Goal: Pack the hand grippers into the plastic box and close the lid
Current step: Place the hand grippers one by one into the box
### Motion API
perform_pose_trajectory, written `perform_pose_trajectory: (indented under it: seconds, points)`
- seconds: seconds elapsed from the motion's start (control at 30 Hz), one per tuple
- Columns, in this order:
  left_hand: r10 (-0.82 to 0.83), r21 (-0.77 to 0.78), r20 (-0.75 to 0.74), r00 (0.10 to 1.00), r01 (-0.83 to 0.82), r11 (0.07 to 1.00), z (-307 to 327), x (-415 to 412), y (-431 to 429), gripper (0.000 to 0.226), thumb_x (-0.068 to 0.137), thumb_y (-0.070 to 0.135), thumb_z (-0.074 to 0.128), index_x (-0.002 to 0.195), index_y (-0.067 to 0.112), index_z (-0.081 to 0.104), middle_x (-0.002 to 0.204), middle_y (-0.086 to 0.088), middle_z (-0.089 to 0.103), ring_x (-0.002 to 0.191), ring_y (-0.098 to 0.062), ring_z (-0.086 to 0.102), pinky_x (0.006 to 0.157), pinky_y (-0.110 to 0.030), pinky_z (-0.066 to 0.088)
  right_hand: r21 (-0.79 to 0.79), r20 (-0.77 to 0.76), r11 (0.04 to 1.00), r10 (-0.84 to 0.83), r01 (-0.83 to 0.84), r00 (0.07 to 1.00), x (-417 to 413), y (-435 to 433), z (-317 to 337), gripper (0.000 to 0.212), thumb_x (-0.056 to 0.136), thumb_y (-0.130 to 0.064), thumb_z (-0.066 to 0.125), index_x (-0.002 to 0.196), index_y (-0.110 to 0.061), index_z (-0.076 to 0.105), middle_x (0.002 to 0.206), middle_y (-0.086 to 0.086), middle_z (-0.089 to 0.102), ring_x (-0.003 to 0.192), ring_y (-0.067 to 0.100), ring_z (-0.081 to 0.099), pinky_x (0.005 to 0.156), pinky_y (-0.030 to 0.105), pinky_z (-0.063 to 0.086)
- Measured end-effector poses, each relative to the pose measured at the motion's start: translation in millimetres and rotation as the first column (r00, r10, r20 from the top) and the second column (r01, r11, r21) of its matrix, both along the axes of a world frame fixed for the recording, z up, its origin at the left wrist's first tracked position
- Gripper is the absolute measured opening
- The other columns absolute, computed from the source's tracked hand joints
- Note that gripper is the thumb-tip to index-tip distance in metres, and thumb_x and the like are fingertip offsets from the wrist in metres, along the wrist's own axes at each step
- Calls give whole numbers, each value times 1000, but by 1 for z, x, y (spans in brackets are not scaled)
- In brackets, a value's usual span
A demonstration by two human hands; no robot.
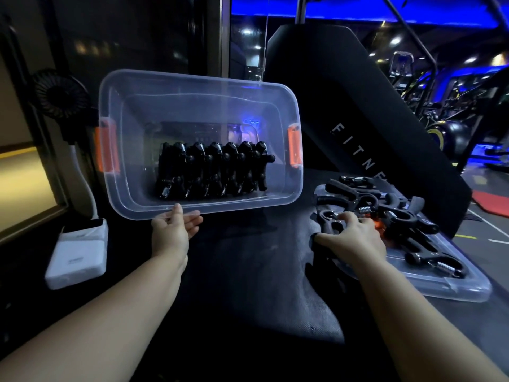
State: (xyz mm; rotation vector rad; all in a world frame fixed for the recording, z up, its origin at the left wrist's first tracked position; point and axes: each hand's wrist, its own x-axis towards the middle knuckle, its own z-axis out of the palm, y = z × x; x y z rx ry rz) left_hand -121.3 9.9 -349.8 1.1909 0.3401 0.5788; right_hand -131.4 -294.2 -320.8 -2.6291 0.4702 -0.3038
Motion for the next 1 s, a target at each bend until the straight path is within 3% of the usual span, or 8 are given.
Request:
perform_pose_trajectory:
  seconds: [0.27, 0.37, 0.43, 0.5, 0.63, 0.83, 1.0]
  points:
    - [-3, -12, -2, 1000, 3, 1000, 3, -1, -1, 20, 102, 29, 39, 106, 11, 47, 87, -6, 70, 73, -15, 68, 63, -24, 51, -71, 38, 997, 28, -25, 999, -3, 3, 1, 97, 56, -78, 67, 133, -25, 41, 135, 8, 33, 121, 29, 48, 89, 36, 45]
    - [-7, -11, -8, 1000, 7, 1000, 3, -1, 0, 23, 103, 29, 39, 111, 9, 47, 86, -5, 70, 72, -14, 68, 63, -23, 51, -104, 57, 994, -7, 13, 998, 2, 3, -3, 101, 57, -84, 60, 136, -23, 40, 140, 10, 32, 132, 30, 33, 101, 41, 39]
    - [-8, -12, -10, 1000, 8, 1000, 2, 0, 0, 26, 102, 30, 39, 115, 7, 45, 85, -5, 70, 73, -14, 68, 63, -23, 51, -133, 14, 991, -20, 22, 1000, 6, 1, -3, 106, 59, -87, 55, 142, -24, 35, 154, 10, 20, 141, 31, 18, 107, 44, 32]
    - [-8, -18, -12, 1000, 8, 1000, 2, 0, 1, 30, 102, 30, 39, 119, 6, 44, 86, -6, 70, 75, -15, 68, 63, -24, 50, -127, -47, 992, -5, -1, 999, 11, -1, -3, 110, 58, -89, 52, 144, -22, 34, 158, 9, 14, 143, 30, 14, 109, 45, 30]
    - [-14, -18, -13, 1000, 14, 1000, 1, 0, 1, 36, 102, 30, 39, 125, 2, 42, 86, -6, 70, 74, -15, 68, 63, -23, 51, -115, -76, 993, 28, -37, 997, 14, -5, 0, 110, 51, -89, 56, 132, -15, 47, 140, 12, 39, 132, 32, 32, 103, 42, 37]
    - [-16, -17, -11, 1000, 16, 1000, -1, 0, 2, 38, 102, 31, 39, 126, 1, 41, 86, -6, 70, 75, -15, 68, 64, -24, 50, -130, -153, 991, -32, 12, 988, 16, -1, 12, 116, 40, -88, 66, 126, -10, 50, 132, 18, 39, 124, 34, 38, 100, 40, 39]
    - [-13, -20, -2, 1000, 13, 1000, -1, 0, 2, 36, 102, 30, 40, 124, 2, 41, 85, -6, 70, 73, -15, 68, 62, -24, 50, -34, -106, 998, -59, 56, 993, 10, -3, 14, 93, 37, -86, 68, 92, -12, 61, 111, 14, 50, 90, 27, 57, 68, 31, 50]
